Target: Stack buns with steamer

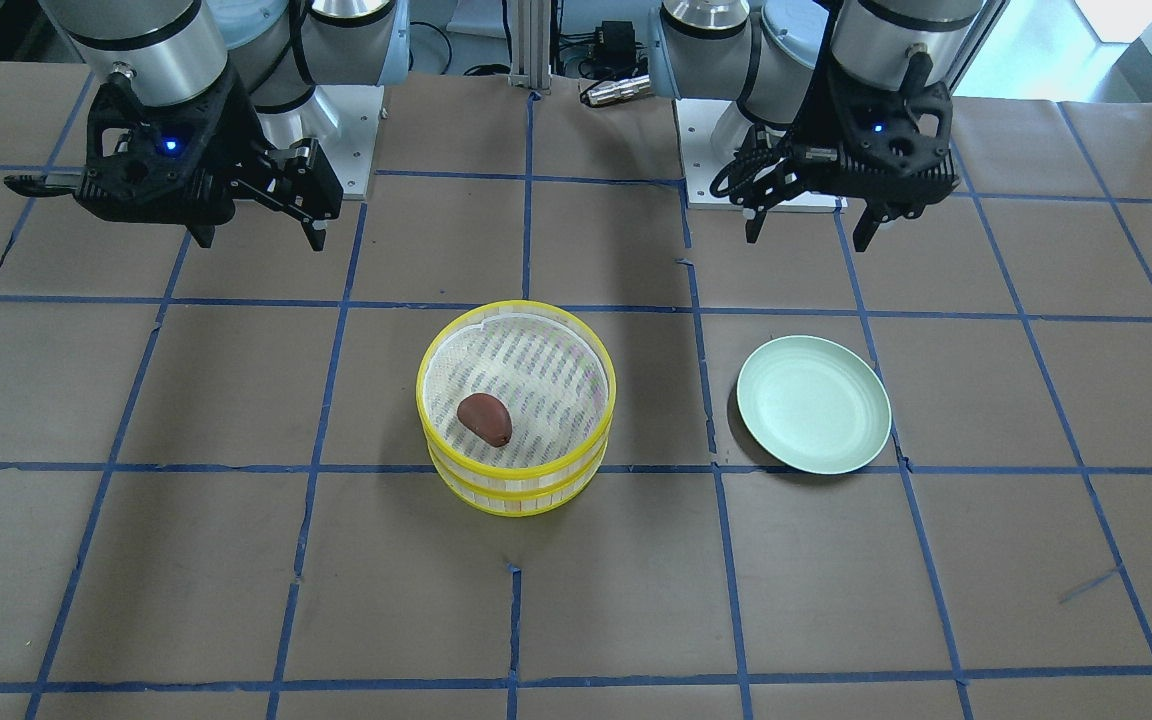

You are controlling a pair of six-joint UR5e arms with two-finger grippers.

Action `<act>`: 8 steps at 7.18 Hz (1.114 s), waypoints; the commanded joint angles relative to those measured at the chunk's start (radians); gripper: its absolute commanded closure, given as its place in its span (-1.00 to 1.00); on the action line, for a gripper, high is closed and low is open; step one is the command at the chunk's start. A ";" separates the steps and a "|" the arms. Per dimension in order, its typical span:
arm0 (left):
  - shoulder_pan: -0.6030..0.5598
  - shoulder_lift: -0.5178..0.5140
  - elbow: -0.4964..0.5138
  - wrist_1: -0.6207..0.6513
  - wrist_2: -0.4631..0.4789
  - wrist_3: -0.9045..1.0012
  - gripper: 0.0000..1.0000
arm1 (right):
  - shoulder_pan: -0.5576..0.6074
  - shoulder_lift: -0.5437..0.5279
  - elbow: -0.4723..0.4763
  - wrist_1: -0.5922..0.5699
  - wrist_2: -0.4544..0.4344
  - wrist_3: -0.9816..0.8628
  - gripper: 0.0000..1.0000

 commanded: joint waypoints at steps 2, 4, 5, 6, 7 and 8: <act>0.018 0.029 0.004 0.020 0.017 0.012 -1.00 | 0.001 0.000 0.000 0.001 -0.001 0.000 -1.00; 0.021 0.028 -0.001 0.037 0.020 0.099 -1.00 | 0.001 0.000 0.000 0.002 -0.001 -0.001 -1.00; 0.021 0.023 -0.003 0.058 0.017 0.100 -1.00 | 0.001 0.000 0.000 0.003 -0.001 -0.001 -1.00; 0.021 0.023 -0.004 0.059 0.019 0.097 -1.00 | 0.001 0.000 0.000 0.003 -0.001 -0.001 -1.00; 0.021 0.023 -0.004 0.059 0.020 0.098 -1.00 | 0.001 0.000 0.000 0.003 -0.001 -0.001 -1.00; 0.021 0.023 -0.006 0.057 0.020 0.097 -1.00 | 0.001 0.000 0.000 0.003 0.001 -0.001 -1.00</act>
